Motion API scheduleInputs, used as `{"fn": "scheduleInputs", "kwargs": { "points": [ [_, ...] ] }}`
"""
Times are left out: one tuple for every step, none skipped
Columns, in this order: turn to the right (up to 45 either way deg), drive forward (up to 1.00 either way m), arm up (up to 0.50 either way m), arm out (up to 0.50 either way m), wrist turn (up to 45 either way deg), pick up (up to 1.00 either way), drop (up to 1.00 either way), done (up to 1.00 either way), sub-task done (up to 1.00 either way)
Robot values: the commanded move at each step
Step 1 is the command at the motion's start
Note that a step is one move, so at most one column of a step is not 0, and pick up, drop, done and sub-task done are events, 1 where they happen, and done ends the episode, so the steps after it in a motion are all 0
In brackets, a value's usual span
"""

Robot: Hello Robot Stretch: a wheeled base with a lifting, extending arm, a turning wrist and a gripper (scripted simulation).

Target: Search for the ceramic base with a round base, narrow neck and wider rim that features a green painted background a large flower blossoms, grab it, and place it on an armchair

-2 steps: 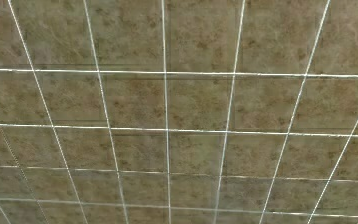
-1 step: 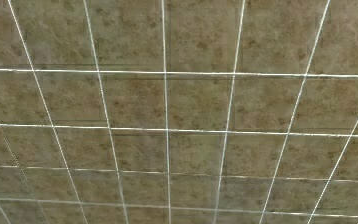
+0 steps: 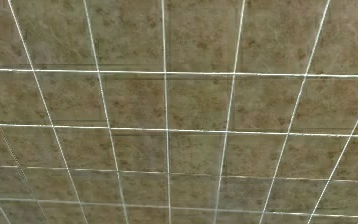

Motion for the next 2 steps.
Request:
{"fn": "scheduleInputs", "kwargs": {
  "points": [
    [0.0,0.00,0.00,-0.08,0.0,0.00,0.00,0.00,0.00],
    [0.0,0.00,0.00,0.00,0.0,0.00,0.00,1.00,0.00]
  ]
}}
